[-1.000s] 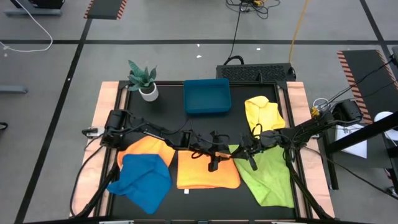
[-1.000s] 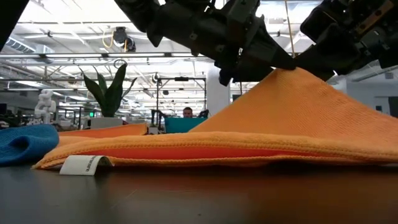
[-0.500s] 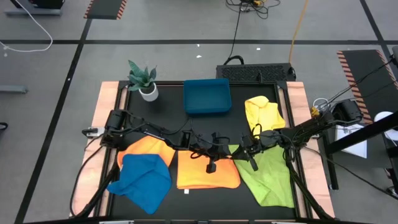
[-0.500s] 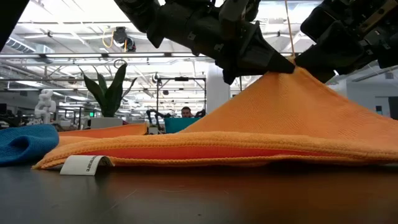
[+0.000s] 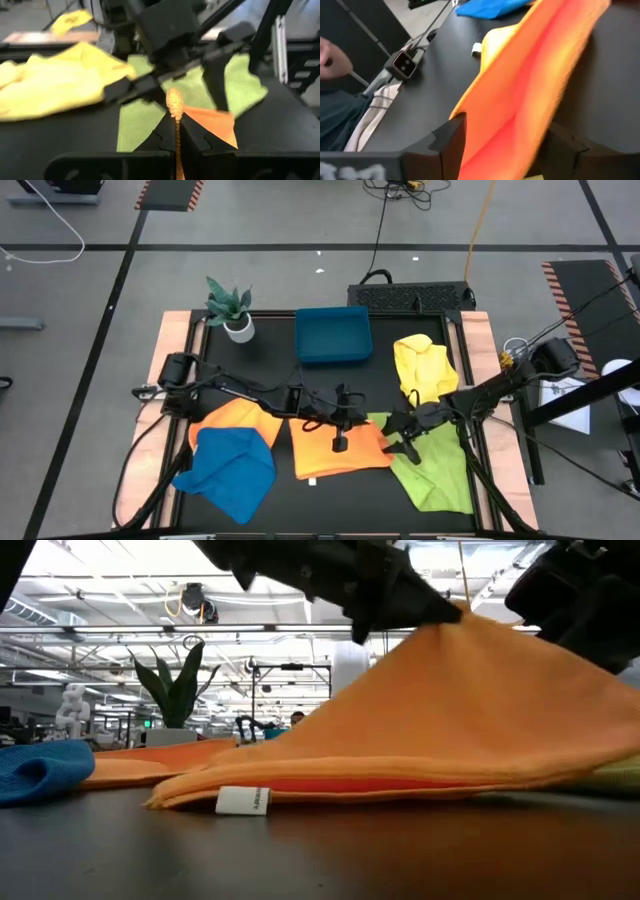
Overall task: Fold microfiber towels
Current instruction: Fold the right orange microfiber towel
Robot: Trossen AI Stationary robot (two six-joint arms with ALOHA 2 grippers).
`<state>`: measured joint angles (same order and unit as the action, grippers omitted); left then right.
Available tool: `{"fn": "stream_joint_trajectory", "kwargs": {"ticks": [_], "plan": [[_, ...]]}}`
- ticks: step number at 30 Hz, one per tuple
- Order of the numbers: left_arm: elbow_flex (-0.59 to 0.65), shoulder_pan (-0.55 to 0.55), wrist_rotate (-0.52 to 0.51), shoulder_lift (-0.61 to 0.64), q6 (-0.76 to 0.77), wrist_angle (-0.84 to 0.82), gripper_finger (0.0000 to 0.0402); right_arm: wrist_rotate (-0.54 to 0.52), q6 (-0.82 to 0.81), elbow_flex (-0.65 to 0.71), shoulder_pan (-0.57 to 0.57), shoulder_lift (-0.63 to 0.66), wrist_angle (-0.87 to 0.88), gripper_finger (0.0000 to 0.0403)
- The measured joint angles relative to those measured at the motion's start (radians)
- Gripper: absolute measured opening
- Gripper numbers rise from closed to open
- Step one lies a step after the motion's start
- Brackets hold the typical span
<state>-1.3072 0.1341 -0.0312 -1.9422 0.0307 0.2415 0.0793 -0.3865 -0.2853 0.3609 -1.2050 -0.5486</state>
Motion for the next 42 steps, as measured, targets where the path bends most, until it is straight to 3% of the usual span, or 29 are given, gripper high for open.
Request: {"fn": "stream_joint_trajectory", "kwargs": {"ticks": [7,28,35,42], "plan": [[0.0,0.006,-0.1,0.042,0.006,-0.099,0.0003,0.0,-0.026,0.002,0.061,-0.004,0.015,0.0214],[0.0,0.01,-0.154,0.075,0.01,-0.119,0.0006,-0.001,-0.107,0.038,0.152,-0.04,-0.075,0.021],[0.0,0.01,-0.154,0.075,0.016,-0.12,0.0008,-0.185,-0.155,0.038,0.15,-0.04,-0.09,0.021],[0.0,0.01,-0.154,0.075,0.016,-0.12,0.0006,-0.211,-0.149,0.038,0.149,-0.04,-0.087,0.0204]]}}
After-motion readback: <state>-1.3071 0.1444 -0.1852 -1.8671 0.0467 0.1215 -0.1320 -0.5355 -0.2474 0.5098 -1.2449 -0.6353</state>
